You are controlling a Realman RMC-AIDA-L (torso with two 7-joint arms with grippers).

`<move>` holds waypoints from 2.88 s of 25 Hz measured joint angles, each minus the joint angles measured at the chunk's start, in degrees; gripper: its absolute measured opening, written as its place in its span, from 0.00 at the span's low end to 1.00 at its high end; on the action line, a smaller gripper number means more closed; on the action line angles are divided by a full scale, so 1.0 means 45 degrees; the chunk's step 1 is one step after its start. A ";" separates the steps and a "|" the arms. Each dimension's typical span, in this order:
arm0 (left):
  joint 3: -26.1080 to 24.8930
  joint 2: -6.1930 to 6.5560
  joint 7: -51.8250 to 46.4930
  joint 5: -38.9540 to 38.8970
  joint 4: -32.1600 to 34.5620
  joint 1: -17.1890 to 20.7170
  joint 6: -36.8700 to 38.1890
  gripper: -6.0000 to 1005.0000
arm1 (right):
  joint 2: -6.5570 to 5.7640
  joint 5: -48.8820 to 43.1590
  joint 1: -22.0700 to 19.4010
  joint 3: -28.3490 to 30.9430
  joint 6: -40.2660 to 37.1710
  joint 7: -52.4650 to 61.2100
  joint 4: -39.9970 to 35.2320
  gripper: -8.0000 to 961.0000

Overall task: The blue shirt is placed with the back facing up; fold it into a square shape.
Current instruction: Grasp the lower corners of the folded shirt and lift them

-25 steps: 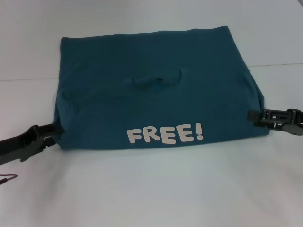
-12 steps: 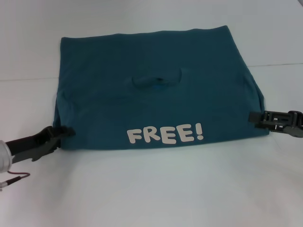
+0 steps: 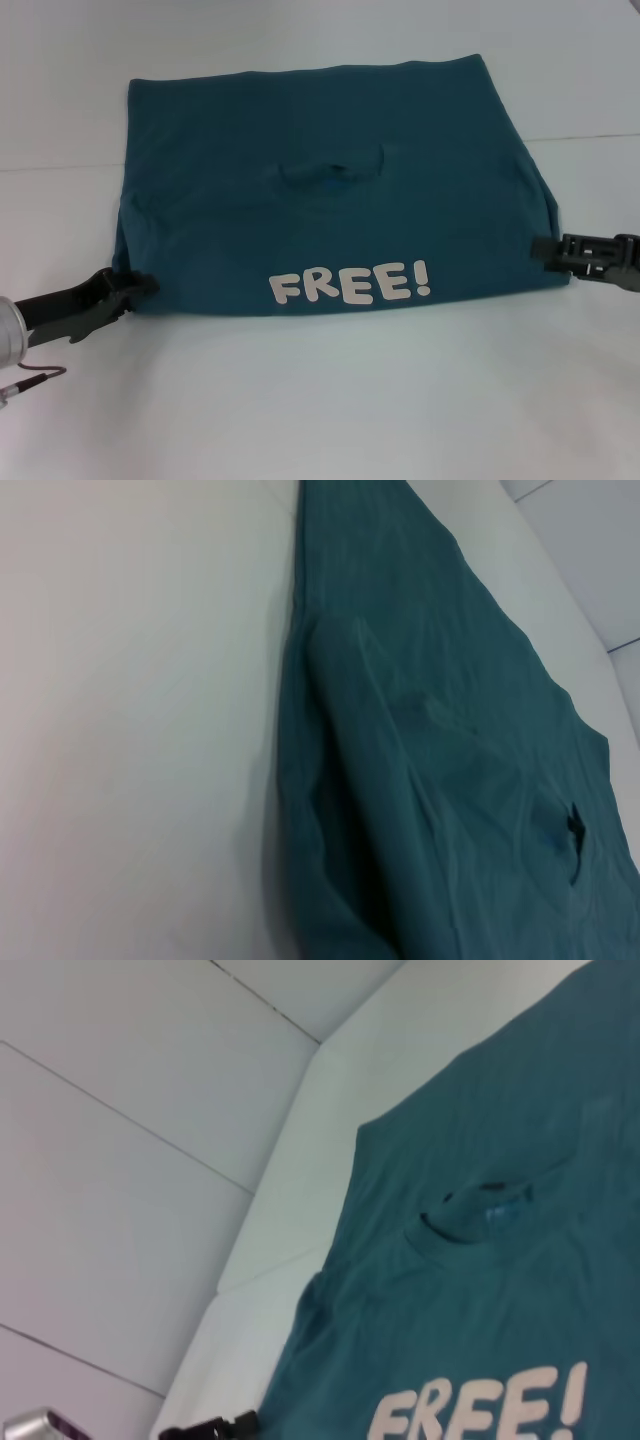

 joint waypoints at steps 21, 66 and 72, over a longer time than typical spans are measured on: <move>-0.0116 0.0219 -0.0343 -0.0022 0.0199 -0.0261 0.1101 0.05 | -0.1606 -0.6454 0.2960 -0.0175 0.2124 0.3651 -0.0236 0.68; -0.0153 0.0239 -0.0438 -0.0120 0.0212 -0.0259 0.1135 0.05 | 0.0697 -0.8577 0.3604 -0.2178 0.6713 0.3937 -0.0014 0.67; -0.0173 0.0240 -0.0439 -0.0119 0.0213 -0.0211 0.1136 0.05 | 0.0682 -0.8534 0.3560 -0.2112 0.6496 0.3990 -0.0060 0.66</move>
